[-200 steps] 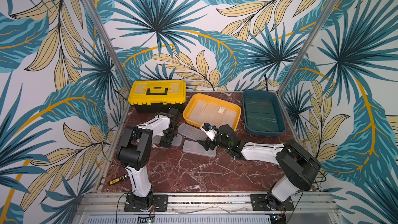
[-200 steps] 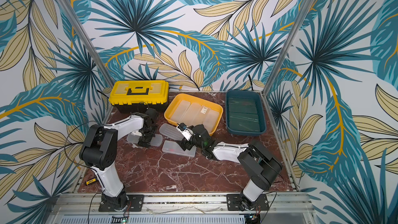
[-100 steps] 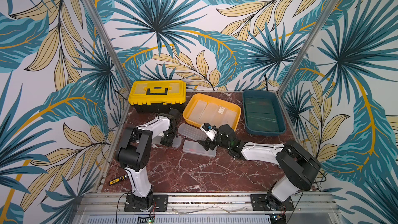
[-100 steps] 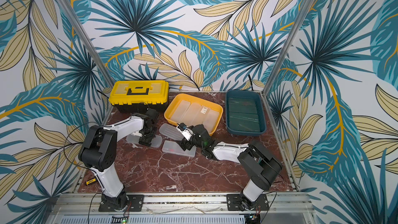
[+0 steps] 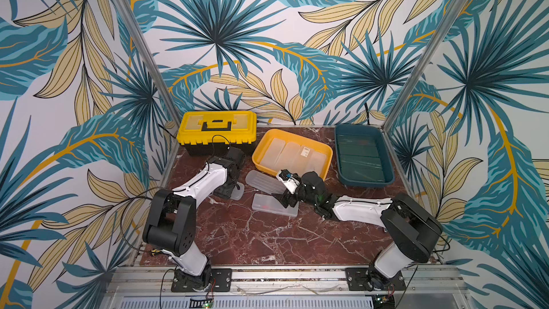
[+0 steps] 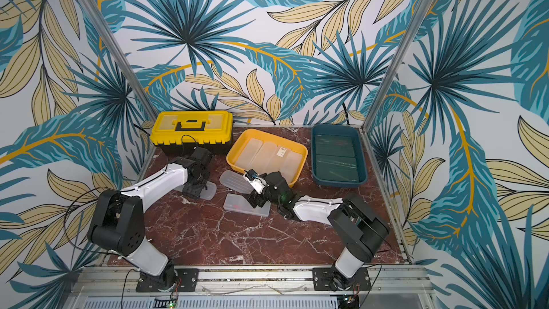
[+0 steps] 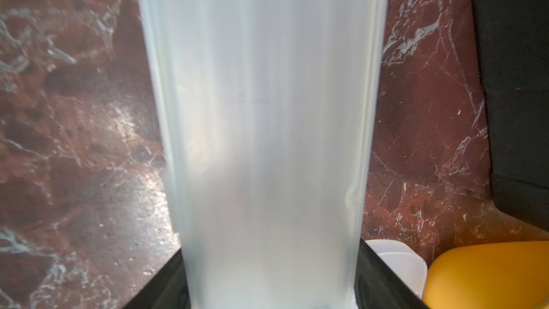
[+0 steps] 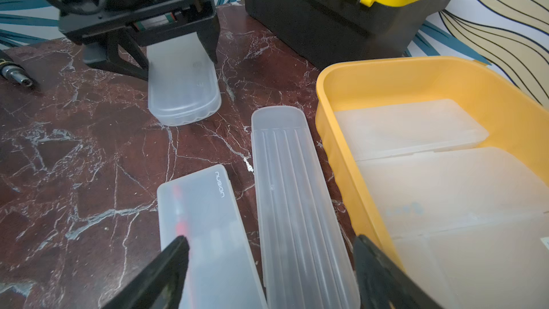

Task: Place the pencil cases by color into the storage box
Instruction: Pick up the pencil case from the center of the board.

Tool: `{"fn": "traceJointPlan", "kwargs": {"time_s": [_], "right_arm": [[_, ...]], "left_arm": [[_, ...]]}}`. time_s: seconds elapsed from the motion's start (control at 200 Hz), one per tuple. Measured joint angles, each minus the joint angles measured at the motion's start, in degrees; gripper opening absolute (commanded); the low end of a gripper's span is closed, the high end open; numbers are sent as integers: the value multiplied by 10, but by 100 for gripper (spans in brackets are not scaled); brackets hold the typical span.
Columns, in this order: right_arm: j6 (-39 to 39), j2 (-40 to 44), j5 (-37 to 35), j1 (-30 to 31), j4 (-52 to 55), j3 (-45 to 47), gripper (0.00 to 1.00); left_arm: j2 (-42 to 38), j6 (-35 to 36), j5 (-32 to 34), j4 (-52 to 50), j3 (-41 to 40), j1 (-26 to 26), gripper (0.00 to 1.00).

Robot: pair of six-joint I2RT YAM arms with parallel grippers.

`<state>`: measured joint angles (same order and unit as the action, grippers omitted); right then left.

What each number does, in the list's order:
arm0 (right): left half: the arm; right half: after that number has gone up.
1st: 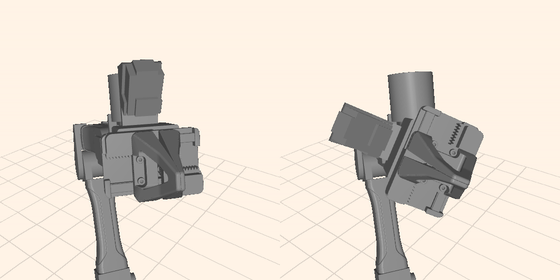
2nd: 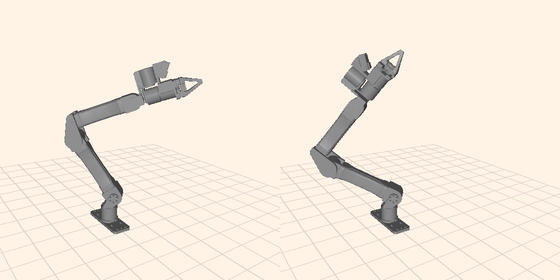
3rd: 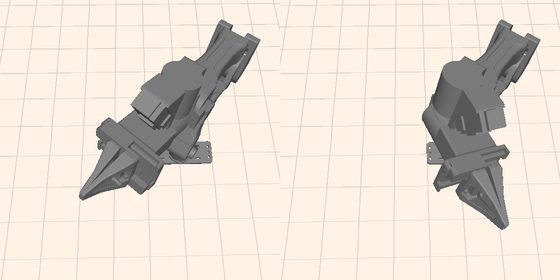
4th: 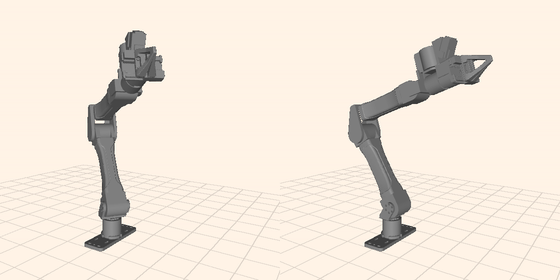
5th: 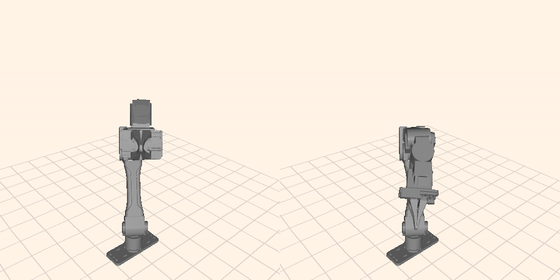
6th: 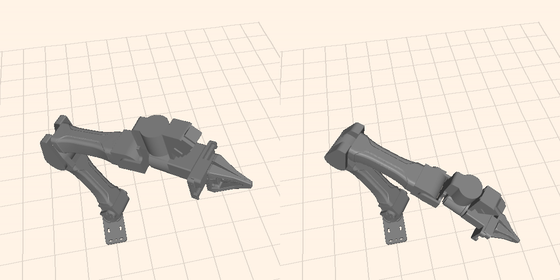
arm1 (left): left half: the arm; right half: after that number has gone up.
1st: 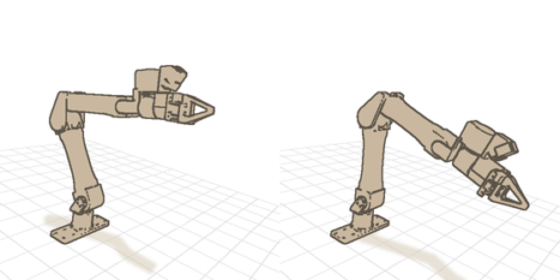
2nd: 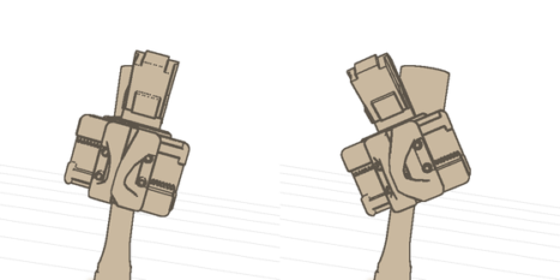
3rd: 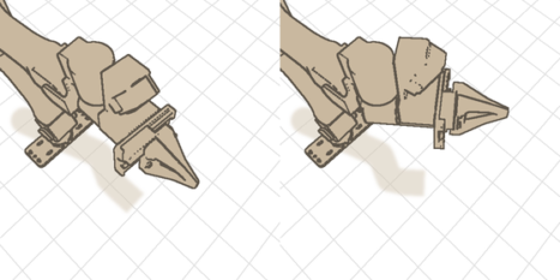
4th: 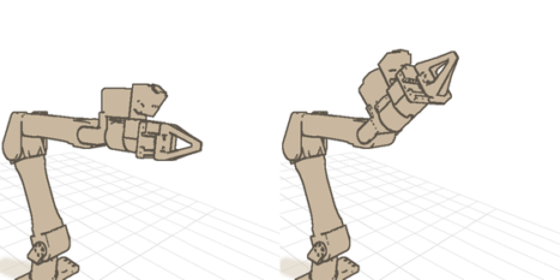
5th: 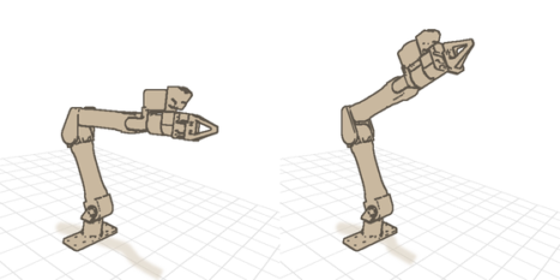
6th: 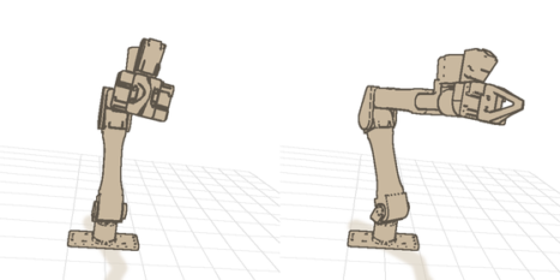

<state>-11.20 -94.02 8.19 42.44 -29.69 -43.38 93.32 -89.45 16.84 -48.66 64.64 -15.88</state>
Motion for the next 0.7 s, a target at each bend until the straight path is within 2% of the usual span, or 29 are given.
{"fn": "traceJointPlan", "kwargs": {"time_s": [0.33,0.701], "right_arm": [[0,0,-9,0,-13,5,86],[7,9,-40,0,-58,29,86]], "left_arm": [[-21,76,13,-23,15,0,75],[-36,191,30,-33,91,-14,75]]}}
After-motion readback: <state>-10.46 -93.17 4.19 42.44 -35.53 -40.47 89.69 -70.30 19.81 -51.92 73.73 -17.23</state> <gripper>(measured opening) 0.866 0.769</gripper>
